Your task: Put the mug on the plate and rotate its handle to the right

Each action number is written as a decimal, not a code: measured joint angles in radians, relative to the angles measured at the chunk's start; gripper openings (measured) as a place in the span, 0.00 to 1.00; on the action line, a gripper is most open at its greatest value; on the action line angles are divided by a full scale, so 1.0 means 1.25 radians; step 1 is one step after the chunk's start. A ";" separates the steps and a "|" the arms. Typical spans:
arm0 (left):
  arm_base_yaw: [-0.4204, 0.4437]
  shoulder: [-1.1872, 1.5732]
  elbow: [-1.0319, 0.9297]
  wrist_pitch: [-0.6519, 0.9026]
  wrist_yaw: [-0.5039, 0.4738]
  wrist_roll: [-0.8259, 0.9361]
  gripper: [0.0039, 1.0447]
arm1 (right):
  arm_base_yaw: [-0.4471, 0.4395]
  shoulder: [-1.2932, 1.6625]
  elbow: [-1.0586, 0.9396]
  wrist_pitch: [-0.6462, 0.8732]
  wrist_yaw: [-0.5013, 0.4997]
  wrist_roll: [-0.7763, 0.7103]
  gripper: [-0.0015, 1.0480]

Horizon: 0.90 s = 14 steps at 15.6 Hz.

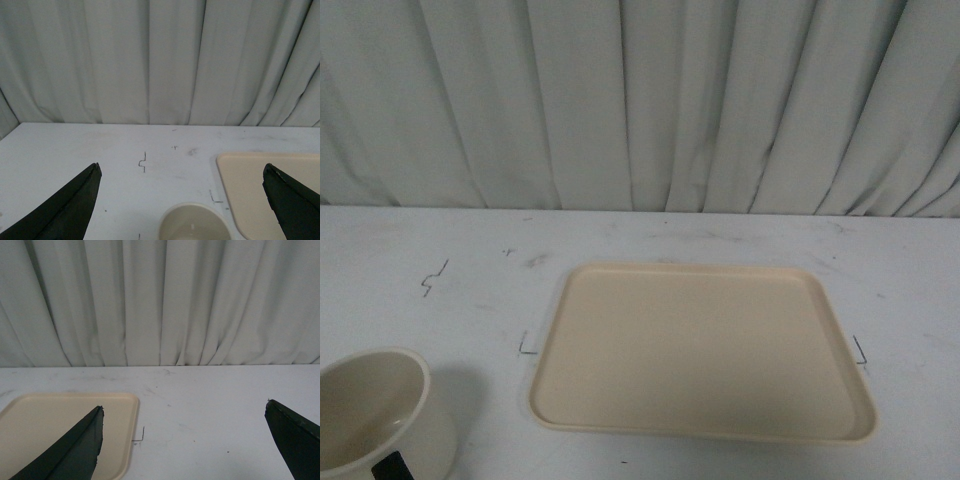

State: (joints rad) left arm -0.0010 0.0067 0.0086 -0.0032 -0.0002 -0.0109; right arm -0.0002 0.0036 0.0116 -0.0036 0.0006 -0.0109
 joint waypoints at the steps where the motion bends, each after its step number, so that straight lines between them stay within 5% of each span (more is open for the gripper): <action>1: 0.000 0.000 0.000 0.000 0.000 0.000 0.94 | 0.000 0.000 0.000 0.000 0.000 0.000 0.94; 14: -0.001 0.001 0.001 -0.006 -0.004 0.000 0.94 | 0.000 0.000 0.000 0.000 0.000 0.000 0.94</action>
State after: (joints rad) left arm -0.0017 0.0082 0.0093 -0.0109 -0.0055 -0.0113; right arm -0.0002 0.0036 0.0116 -0.0036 0.0006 -0.0109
